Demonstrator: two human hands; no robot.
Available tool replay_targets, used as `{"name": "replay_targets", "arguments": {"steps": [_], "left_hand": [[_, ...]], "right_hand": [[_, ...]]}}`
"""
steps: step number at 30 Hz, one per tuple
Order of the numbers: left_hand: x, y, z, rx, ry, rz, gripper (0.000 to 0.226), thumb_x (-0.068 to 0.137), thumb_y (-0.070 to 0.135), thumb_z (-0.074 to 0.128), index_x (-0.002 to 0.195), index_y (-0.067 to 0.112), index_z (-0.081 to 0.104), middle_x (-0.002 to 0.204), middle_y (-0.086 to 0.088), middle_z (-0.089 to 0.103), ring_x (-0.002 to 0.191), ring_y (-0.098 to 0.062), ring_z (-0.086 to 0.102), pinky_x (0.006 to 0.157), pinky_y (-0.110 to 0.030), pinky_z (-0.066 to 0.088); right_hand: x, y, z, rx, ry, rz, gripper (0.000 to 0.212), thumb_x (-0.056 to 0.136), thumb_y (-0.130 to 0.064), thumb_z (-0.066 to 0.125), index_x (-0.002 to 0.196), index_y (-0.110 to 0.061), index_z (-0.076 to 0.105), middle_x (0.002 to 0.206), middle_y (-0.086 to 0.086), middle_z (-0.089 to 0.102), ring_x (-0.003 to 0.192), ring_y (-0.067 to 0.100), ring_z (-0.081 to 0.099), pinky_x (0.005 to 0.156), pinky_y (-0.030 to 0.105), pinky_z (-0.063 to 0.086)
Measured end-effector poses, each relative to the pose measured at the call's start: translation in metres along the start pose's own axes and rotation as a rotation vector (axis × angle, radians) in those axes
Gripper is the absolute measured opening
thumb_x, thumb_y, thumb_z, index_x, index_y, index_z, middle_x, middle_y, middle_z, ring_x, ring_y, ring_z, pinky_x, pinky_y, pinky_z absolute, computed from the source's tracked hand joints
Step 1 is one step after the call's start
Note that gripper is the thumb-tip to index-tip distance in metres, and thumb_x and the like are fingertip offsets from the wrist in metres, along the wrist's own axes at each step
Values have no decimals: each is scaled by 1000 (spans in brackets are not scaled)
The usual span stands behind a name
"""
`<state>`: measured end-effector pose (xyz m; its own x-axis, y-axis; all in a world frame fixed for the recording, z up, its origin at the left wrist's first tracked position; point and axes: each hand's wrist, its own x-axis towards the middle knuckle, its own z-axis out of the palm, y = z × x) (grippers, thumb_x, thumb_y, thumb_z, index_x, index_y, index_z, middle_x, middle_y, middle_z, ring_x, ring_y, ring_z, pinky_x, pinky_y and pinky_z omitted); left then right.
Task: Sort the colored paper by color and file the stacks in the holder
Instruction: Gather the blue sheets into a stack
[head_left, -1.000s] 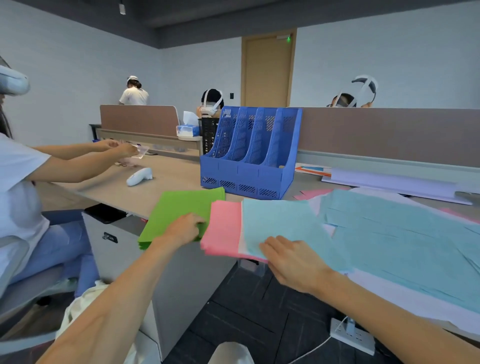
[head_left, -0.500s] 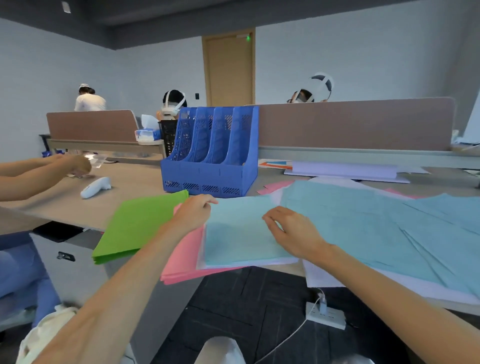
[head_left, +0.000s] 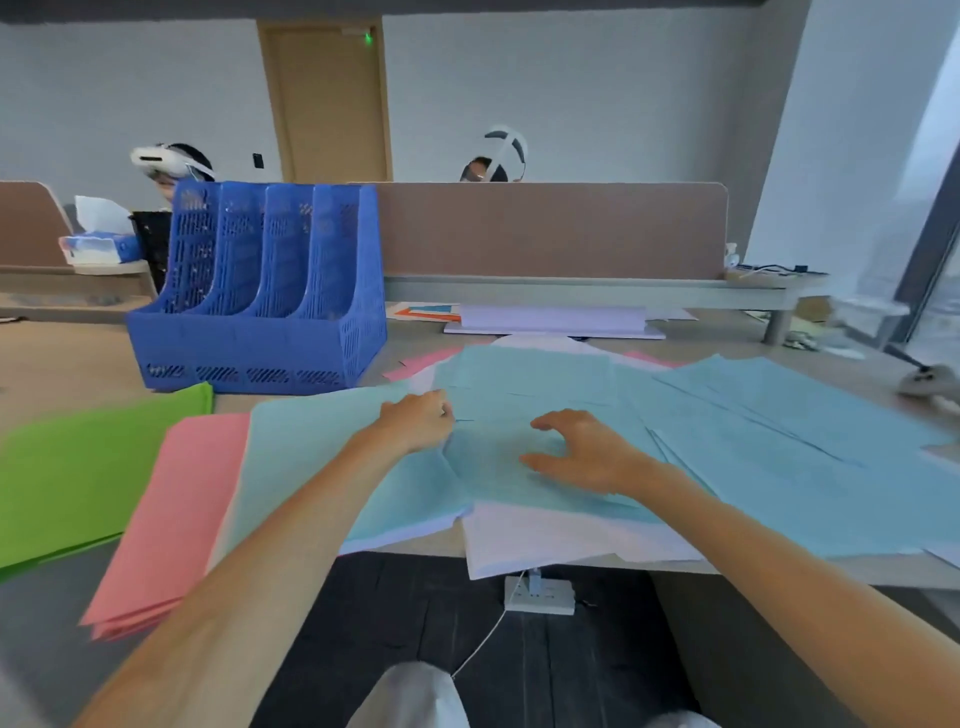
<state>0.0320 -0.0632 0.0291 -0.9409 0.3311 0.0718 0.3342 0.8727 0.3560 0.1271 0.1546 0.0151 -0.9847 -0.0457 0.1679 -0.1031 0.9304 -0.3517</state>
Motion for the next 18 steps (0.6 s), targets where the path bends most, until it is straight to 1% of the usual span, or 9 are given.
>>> {"name": "replay_targets", "arguments": {"steps": [3,6,8,11,12,13,15,16,18], "left_hand": [[4,15,10,36,-59,-53,29,95,24,34,118,21,52,120,-3,60,110,-24,48,93,-36,28],[7,24,12,-84,-91,-96,31,85,33,38,107,18,53,107,-3,61,99,-23,50,92,-33,35],[12,28,11,-166,-107,-114,44,77,34,41,106,4,56,115,-15,62,105,-29,57,91,-36,43],[15,34,10,-226,-94,-171,49,90,23,45,126,-9,47,129,-25,54,119,-36,53,96,-38,43],[13,38,7,-248,-101,-171,44,90,21,45,122,-8,50,121,-24,59,111,-36,58,91,-36,47],[12,41,6,-298,-107,-166,33,90,18,45,110,-6,54,102,-21,63,93,-33,63,77,-32,49],[10,45,3,-420,-115,-189,12,89,13,44,78,8,46,68,-6,46,57,-21,44,53,-23,33],[13,44,3,-473,-112,-201,17,89,11,44,72,13,41,64,-3,39,55,-20,38,51,-22,27],[10,44,0,-602,-120,-218,14,89,8,46,76,13,46,71,-5,47,67,-22,47,54,-22,31]], "right_hand": [[-13,2,-3,-115,-122,-28,82,75,-73,59,142,-28,43,147,-7,41,139,14,29,114,35,27],[-19,1,-4,-217,-152,-97,83,73,-80,53,137,-27,48,143,-8,46,134,16,37,110,37,32],[-20,2,-4,-247,-141,-133,80,73,-82,48,129,-25,54,133,-8,54,125,18,46,104,38,38],[-20,3,-3,-313,-125,-190,70,76,-80,43,112,-22,59,114,-4,63,108,23,55,91,39,45],[-20,2,-2,-339,-119,-210,66,78,-79,41,105,-22,59,108,-3,64,102,25,57,87,39,47],[-20,1,-2,-361,-115,-228,64,79,-78,39,102,-21,59,105,-2,65,98,27,58,84,39,48],[-19,0,-1,-393,-115,-247,62,82,-76,37,100,-21,58,104,-1,65,95,28,59,83,39,48],[-19,0,-1,-402,-111,-252,61,84,-74,37,102,-21,58,105,0,65,95,28,59,82,38,48],[-20,0,-1,-417,-89,-263,59,87,-70,36,109,-20,59,109,1,64,99,28,59,83,38,47]]}}
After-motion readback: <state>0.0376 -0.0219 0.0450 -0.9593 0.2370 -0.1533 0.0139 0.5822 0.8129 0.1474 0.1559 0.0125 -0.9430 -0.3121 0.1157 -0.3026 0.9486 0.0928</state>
